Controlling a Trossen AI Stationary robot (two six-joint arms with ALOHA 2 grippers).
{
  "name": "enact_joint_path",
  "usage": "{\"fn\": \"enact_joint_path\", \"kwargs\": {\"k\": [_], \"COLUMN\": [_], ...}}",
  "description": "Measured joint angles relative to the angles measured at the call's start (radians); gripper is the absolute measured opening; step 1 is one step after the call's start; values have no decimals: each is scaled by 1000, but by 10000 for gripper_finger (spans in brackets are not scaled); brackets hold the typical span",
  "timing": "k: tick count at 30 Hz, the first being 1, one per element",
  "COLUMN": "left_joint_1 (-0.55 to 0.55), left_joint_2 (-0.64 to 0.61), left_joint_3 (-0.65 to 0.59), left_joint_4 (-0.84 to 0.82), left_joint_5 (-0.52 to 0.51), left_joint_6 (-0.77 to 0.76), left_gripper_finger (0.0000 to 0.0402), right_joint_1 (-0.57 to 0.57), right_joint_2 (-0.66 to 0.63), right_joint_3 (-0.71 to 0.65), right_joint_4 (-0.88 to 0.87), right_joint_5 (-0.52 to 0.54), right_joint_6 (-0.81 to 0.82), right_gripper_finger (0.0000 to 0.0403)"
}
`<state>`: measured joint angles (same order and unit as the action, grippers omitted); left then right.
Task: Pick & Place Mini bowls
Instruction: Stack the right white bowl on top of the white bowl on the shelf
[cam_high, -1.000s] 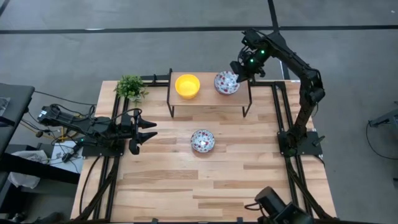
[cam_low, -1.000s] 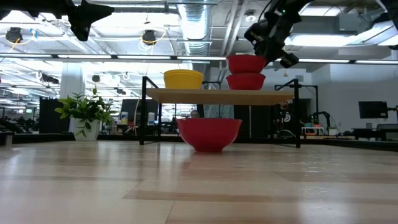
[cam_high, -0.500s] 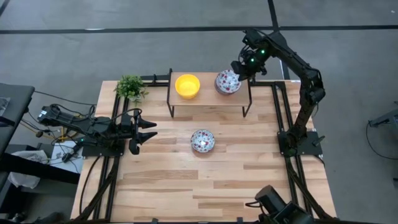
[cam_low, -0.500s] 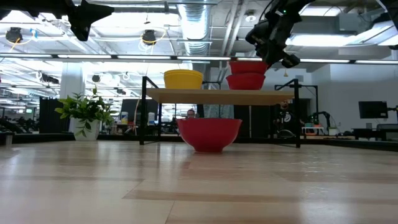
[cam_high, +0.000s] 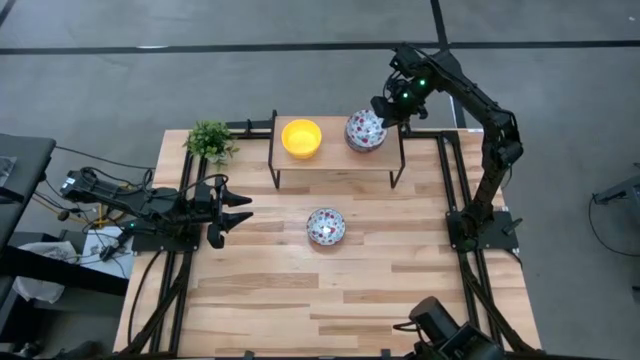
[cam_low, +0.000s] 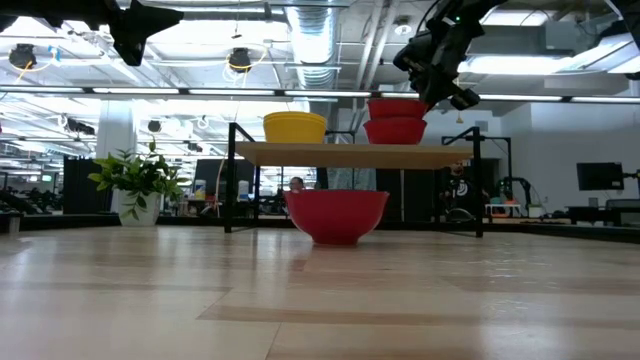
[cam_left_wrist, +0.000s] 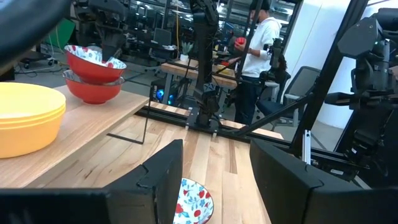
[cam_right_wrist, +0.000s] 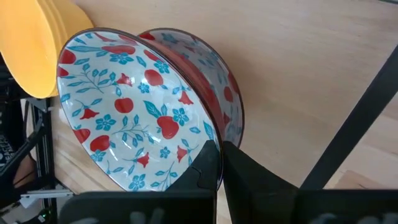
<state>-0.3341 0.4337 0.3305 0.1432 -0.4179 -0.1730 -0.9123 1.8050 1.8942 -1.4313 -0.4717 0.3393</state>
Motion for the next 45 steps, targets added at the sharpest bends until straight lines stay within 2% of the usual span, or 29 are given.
{"fn": "enact_joint_path", "kwargs": {"k": [10,26,45], "left_joint_1": [0,0,0], "left_joint_2": [0,0,0], "left_joint_3": [0,0,0], "left_joint_4": [6,12,15], "left_joint_5": [0,0,0], "left_joint_6": [-25,-27,-26], "left_gripper_finger": [186,186,186], "right_joint_1": [0,0,0], "right_joint_2": [58,61,59], "right_joint_3": [-1,-1,23], "right_joint_4": [-1,-37,-45], "right_joint_5": [-26,-26,-26], "right_joint_6": [-19,-33,-26], "right_gripper_finger": [0,20,87]}}
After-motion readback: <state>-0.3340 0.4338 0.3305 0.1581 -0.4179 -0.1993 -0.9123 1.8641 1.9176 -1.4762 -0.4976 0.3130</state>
